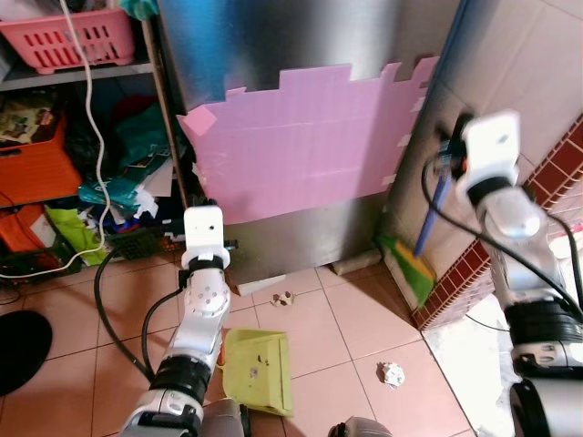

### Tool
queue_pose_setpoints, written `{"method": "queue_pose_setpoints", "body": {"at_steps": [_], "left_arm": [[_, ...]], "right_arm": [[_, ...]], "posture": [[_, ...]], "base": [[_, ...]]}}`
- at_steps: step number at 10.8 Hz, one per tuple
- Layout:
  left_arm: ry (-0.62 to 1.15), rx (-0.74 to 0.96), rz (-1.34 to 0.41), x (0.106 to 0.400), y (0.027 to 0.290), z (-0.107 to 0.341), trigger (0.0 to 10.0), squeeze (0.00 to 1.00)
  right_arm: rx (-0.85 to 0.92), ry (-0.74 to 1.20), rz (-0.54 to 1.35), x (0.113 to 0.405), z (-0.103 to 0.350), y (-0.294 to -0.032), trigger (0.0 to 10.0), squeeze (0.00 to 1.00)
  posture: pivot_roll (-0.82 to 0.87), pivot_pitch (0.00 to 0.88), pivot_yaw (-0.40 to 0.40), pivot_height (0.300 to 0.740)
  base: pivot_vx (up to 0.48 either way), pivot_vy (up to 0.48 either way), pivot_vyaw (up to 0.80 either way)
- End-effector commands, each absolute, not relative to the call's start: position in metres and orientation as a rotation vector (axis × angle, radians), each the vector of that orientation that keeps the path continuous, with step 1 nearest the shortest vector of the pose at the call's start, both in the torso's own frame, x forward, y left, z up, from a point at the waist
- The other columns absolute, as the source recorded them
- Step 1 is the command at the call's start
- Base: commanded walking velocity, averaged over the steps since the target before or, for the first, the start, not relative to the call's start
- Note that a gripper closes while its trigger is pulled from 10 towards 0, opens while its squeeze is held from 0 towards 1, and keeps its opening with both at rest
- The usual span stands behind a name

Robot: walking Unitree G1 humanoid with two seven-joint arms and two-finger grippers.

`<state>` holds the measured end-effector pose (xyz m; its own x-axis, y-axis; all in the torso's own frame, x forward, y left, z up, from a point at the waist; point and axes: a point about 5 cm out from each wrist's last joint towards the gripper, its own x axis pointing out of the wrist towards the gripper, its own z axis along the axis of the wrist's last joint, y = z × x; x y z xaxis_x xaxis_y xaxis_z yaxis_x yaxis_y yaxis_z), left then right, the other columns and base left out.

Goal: Sweep floor

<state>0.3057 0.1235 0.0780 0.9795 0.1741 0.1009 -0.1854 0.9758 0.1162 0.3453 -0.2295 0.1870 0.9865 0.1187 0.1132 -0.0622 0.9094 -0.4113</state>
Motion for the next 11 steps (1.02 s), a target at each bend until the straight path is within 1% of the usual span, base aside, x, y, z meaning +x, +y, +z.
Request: {"method": "queue_pose_setpoints", "body": {"at_steps": [1, 3, 5, 6, 8, 11], "left_arm": [[-0.086, 0.123, 0.165, 0.305, 0.121, 0.078, 10.0, 0.0], [-0.082, 0.123, 0.16, 0.305, 0.12, 0.077, 10.0, 0.0], [-0.08, 0.125, 0.157, 0.305, 0.12, 0.077, 10.0, 0.0], [-0.079, 0.126, 0.156, 0.306, 0.12, 0.077, 10.0, 0.0], [-0.083, 0.128, 0.156, 0.307, 0.12, 0.078, 10.0, 0.0], [-0.083, 0.131, 0.156, 0.307, 0.122, 0.078, 10.0, 0.0]], "right_arm": [[-0.492, -0.104, 0.098, 0.341, 0.189, -0.242, 10.0, 0.0], [-0.448, -0.062, 0.131, 0.332, 0.177, -0.243, 10.0, 0.0], [-0.278, -0.023, 0.152, 0.324, 0.168, -0.239, 10.0, 0.0], [-0.279, -0.043, 0.163, 0.322, 0.169, -0.237, 10.0, 0.0], [-0.333, -0.072, 0.097, 0.323, 0.171, -0.246, 10.0, 0.0], [-0.444, -0.022, 0.028, 0.321, 0.169, -0.261, 10.0, 0.0]], "posture": [[-0.12, 0.0, 0.007, 0.74], [-0.13, 0.0, 0.008, 0.74], [-0.14, 0.0, 0.01, 0.74], [-0.14, 0.0, 0.011, 0.74], [-0.14, 0.0, 0.011, 0.74], [-0.14, 0.0, 0.01, 0.74]], "base": [[0.0, 0.0, 0.0], [0.0, 0.0, 0.0], [0.0, 0.0, 0.0], [0.0, 0.0, 0.0], [0.0, 0.0, 0.0], [0.0, 0.0, 0.0]]}}
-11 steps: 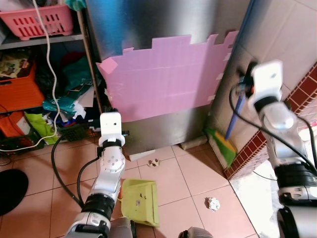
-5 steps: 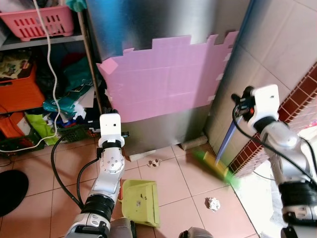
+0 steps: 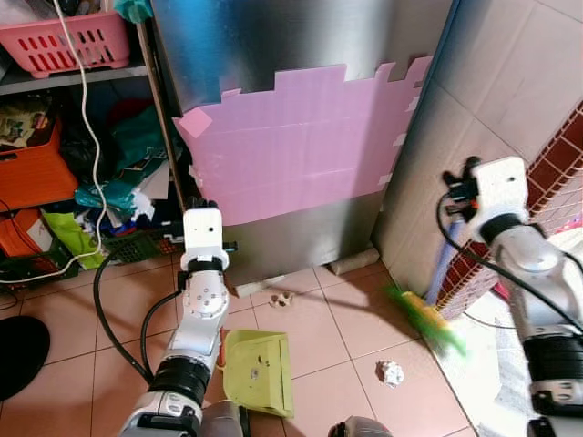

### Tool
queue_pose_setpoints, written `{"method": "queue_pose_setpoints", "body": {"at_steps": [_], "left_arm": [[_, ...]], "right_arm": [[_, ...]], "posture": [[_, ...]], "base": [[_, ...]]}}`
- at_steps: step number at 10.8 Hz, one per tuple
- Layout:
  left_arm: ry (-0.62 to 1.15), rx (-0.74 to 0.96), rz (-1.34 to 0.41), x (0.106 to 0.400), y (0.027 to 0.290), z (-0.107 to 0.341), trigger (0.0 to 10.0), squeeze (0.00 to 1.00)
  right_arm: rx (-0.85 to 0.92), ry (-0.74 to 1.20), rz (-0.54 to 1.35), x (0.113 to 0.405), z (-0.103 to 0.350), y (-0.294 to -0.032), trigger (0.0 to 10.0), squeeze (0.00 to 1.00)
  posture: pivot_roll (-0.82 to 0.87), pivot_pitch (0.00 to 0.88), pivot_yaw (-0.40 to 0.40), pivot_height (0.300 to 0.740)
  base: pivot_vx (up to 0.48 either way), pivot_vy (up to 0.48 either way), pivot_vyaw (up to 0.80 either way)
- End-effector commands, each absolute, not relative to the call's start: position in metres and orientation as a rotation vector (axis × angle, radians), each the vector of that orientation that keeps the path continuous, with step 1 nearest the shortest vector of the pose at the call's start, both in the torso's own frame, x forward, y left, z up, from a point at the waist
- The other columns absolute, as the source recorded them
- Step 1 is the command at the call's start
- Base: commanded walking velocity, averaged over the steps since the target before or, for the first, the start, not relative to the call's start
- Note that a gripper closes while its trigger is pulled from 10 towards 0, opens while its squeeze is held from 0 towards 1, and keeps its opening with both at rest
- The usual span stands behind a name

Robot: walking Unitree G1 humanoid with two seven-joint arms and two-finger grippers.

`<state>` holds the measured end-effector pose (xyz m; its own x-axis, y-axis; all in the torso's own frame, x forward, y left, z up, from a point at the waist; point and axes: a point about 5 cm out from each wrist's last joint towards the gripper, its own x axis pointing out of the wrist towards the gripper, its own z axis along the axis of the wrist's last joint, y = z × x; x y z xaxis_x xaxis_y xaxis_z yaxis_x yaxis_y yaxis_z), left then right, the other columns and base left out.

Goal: Sweep floor

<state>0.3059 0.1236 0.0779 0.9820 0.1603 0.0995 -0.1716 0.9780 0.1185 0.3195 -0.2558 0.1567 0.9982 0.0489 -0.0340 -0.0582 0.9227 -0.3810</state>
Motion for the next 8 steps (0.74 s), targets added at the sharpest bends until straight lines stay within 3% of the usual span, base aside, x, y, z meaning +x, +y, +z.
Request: {"method": "queue_pose_setpoints", "body": {"at_steps": [1, 4, 8], "left_arm": [[-0.08, 0.132, 0.159, 0.308, 0.122, 0.078, 10.0, 0.0], [-0.077, 0.13, 0.171, 0.313, 0.124, 0.079, 10.0, 0.0], [-0.069, 0.11, 0.15, 0.318, 0.113, 0.08, 10.0, 0.0]], "right_arm": [[-0.495, 0.038, 0.003, 0.319, 0.163, -0.267, 10.0, 0.0], [-0.557, 0.173, -0.009, 0.311, 0.15, -0.277, 10.0, 0.0], [-0.299, 0.364, 0.02, 0.298, 0.129, -0.266, 10.0, 0.0]], "posture": [[-0.14, 0.0, 0.011, 0.74], [-0.15, 0.0, 0.009, 0.74], [-0.17, 0.0, 0.01, 0.74]], "base": [[0.0, 0.0, 0.0], [0.0, 0.0, 0.0], [0.0, 0.0, 0.0]]}}
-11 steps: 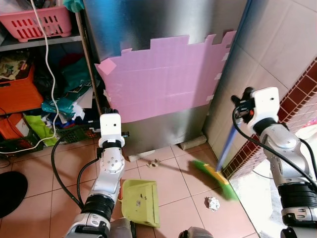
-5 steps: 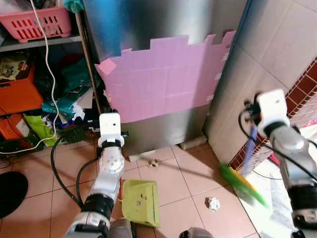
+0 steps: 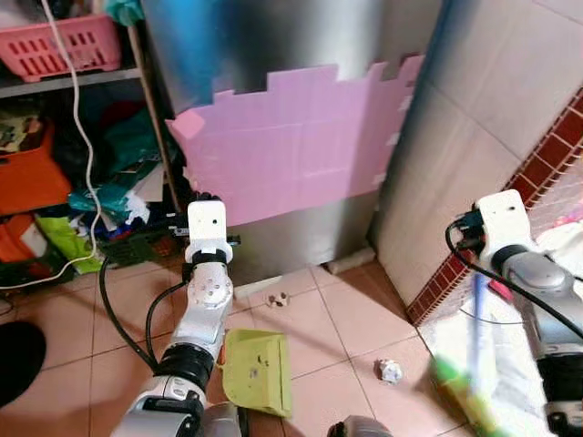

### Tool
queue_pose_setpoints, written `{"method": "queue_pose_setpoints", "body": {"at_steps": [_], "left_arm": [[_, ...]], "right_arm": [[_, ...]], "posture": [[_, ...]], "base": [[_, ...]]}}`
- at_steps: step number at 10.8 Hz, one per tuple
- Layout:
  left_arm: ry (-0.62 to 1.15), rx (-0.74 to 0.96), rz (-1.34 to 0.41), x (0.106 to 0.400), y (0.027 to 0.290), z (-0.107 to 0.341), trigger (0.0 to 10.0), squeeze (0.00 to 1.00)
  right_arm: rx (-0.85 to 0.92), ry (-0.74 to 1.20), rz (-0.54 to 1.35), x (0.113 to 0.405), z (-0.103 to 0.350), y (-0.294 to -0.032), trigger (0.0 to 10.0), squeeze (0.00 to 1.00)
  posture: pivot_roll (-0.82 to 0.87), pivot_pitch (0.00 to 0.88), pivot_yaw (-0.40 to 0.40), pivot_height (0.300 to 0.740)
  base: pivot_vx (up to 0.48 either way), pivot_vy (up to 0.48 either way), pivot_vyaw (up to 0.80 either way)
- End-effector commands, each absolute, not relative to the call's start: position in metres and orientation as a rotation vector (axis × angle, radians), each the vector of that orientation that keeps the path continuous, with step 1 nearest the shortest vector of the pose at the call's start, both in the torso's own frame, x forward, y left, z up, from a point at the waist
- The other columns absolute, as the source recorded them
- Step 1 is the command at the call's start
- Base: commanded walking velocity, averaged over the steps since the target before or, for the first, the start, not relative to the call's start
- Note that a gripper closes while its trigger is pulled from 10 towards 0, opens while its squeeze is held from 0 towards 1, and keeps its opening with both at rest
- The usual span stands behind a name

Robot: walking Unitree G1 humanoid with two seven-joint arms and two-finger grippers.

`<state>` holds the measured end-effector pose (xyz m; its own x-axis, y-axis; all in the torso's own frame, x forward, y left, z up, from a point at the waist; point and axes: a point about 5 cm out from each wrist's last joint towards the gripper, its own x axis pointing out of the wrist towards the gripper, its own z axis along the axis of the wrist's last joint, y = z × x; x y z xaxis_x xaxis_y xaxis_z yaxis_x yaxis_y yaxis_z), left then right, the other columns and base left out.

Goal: Sweep floor

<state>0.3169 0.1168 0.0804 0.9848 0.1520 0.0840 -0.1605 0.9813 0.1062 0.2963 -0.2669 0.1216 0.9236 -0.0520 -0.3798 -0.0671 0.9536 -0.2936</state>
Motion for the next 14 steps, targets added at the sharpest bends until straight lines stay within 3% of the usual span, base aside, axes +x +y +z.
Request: {"method": "queue_pose_setpoints", "body": {"at_steps": [1, 2, 3, 5, 7, 12, 14], "left_arm": [[-0.068, 0.107, 0.152, 0.318, 0.113, 0.079, 10.0, 0.0], [-0.068, 0.107, 0.153, 0.318, 0.113, 0.079, 10.0, 0.0], [-0.064, 0.106, 0.167, 0.319, 0.117, 0.078, 10.0, 0.0], [-0.065, 0.106, 0.172, 0.32, 0.117, 0.078, 10.0, 0.0], [-0.063, 0.107, 0.174, 0.32, 0.118, 0.078, 10.0, 0.0], [-0.057, 0.142, 0.255, 0.315, 0.128, 0.075, 10.0, 0.0], [-0.071, 0.151, 0.275, 0.318, 0.134, 0.079, 10.0, 0.0]], "right_arm": [[-0.192, 0.395, 0.034, 0.296, 0.126, -0.258, 10.0, 0.0], [-0.146, 0.396, 0.042, 0.296, 0.126, -0.254, 10.0, 0.0], [0.093, 0.368, 0.098, 0.299, 0.133, -0.231, 10.0, 0.0], [0.154, 0.363, 0.193, 0.297, 0.138, -0.217, 10.0, 0.0], [0.081, 0.387, 0.237, 0.293, 0.135, -0.22, 10.0, 0.0], [-0.331, 0.34, 0.293, 0.305, 0.15, -0.244, 10.0, 0.0], [-0.295, 0.206, 0.204, 0.321, 0.167, -0.243, 10.0, 0.0]], "posture": [[-0.17, 0.0, 0.007, 0.74], [-0.17, 0.0, 0.007, 0.74], [-0.17, 0.0, 0.005, 0.74], [-0.17, 0.0, 0.004, 0.74], [-0.17, 0.0, 0.004, 0.74], [-0.16, 0.0, 0.007, 0.74], [-0.16, 0.0, 0.008, 0.74]], "base": [[0.0, 0.0, 0.0], [0.0, 0.0, 0.0], [0.0, 0.0, 0.0], [0.0, 0.0, 0.0], [0.0, 0.0, 0.0], [0.0, 0.0, 0.0], [0.0, 0.0, 0.0]]}}
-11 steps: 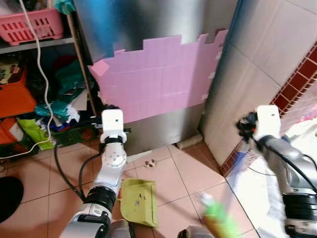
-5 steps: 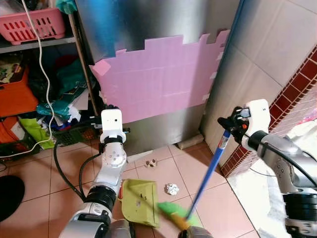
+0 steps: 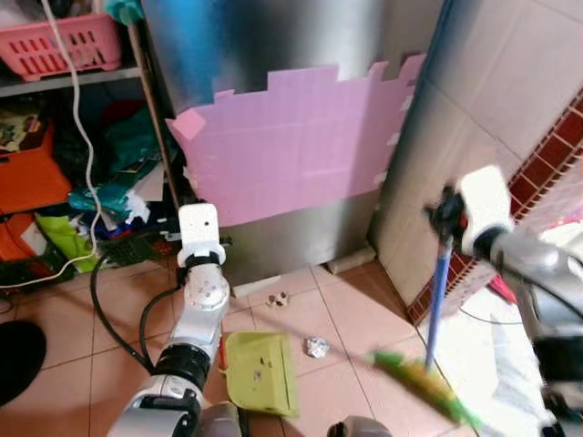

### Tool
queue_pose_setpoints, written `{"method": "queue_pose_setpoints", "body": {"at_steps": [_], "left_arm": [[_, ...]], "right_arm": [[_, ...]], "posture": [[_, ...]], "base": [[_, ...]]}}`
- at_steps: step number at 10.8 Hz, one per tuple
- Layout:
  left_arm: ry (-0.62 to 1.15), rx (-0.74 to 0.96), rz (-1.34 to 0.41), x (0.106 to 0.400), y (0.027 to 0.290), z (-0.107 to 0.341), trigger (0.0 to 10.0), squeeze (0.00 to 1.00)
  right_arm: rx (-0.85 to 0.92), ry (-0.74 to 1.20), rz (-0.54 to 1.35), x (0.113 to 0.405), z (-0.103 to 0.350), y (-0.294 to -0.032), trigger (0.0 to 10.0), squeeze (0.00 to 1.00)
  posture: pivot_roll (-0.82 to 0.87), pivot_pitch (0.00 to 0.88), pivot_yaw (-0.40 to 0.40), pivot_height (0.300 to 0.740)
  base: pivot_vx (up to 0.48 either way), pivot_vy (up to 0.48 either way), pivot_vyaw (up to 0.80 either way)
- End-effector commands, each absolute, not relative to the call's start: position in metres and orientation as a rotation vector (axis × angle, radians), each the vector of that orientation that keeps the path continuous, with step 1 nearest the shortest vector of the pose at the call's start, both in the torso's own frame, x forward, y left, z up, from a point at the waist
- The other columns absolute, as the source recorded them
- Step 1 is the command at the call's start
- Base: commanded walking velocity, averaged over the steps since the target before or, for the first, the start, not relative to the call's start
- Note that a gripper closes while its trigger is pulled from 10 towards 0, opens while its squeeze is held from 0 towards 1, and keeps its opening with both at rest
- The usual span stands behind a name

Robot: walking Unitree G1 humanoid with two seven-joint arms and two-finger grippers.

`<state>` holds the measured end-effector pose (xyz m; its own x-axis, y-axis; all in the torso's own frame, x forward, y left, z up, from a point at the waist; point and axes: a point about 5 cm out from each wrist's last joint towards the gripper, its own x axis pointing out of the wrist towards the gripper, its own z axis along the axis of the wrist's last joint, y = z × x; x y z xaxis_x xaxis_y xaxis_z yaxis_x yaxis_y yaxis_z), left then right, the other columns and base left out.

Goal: Sweep floor

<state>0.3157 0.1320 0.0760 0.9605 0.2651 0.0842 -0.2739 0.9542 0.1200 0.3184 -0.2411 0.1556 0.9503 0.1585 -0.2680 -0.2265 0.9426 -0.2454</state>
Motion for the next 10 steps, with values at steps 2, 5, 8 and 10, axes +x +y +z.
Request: {"method": "queue_pose_setpoints", "body": {"at_steps": [2, 5, 8, 10], "left_arm": [[-0.088, 0.17, 0.287, 0.32, 0.135, 0.082, 10.0, 0.0], [-0.091, 0.178, 0.286, 0.321, 0.136, 0.082, 10.0, 0.0], [-0.104, 0.19, 0.297, 0.322, 0.137, 0.085, 10.0, 0.0], [-0.111, 0.204, 0.317, 0.322, 0.14, 0.086, 10.0, 0.0]], "right_arm": [[-0.134, 0.133, 0.217, 0.324, 0.169, -0.223, 10.0, 0.0], [-0.001, 0.111, 0.277, 0.319, 0.164, -0.209, 10.0, 0.0], [-0.093, 0.006, 0.137, 0.325, 0.176, -0.219, 10.0, 0.0], [-0.156, -0.081, 0.124, 0.328, 0.187, -0.213, 10.0, 0.0]], "posture": [[-0.16, 0.0, 0.009, 0.74], [-0.17, 0.0, 0.016, 0.74], [-0.17, 0.0, 0.018, 0.74], [-0.16, 0.0, 0.013, 0.74]], "base": [[0.0, 0.0, 0.0], [0.0, 0.0, 0.0], [0.0, 0.0, 0.0], [0.0, 0.0, 0.0]]}}
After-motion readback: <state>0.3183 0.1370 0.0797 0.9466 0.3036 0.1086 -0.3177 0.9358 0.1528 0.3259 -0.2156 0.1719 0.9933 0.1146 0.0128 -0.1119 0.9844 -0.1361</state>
